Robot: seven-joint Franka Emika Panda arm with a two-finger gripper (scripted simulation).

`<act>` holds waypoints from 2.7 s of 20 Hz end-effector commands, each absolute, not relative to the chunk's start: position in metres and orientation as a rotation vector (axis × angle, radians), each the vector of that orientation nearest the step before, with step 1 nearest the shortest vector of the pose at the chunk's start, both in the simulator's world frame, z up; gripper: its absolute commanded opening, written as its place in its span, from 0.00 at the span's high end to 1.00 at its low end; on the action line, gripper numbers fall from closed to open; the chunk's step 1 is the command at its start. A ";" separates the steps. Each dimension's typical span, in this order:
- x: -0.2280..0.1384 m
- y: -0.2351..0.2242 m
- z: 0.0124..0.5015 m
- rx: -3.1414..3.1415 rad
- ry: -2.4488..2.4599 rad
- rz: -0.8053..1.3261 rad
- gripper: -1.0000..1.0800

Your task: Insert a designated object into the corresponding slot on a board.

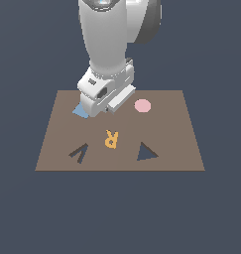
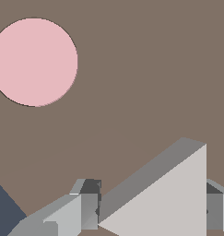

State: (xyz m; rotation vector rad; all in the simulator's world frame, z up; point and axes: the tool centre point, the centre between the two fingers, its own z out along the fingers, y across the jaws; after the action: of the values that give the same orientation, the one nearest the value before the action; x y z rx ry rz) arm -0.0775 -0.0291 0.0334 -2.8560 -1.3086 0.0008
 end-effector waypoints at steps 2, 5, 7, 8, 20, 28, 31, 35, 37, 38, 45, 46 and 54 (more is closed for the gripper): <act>-0.070 -0.028 0.034 -2.835 -1.356 0.000 1.00; -0.059 -0.027 0.034 -2.803 -1.420 0.000 1.00; -0.051 -0.025 0.035 -2.776 -1.473 -0.001 1.00; -0.046 -0.024 0.035 -2.760 -1.503 -0.001 1.00; 0.031 0.012 0.038 -2.442 -1.980 -0.003 1.00; 0.068 0.048 0.040 -2.211 -2.236 -0.004 1.00; 0.077 0.059 0.040 -2.145 -2.300 -0.004 1.00; 0.084 0.070 0.040 -2.079 -2.360 -0.004 1.00; 0.087 0.074 0.041 -2.056 -2.380 -0.005 1.00; 0.087 0.076 0.041 -2.047 -2.387 -0.005 1.00; 0.088 0.078 0.039 -2.036 -2.397 -0.004 1.00; 0.088 0.079 0.037 -2.035 -2.398 -0.004 1.00; 0.088 0.079 0.031 -2.032 -2.401 -0.004 0.04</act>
State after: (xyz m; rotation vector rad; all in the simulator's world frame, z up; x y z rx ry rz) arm 0.0881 0.0790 0.0304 -2.0313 -2.4003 -0.0035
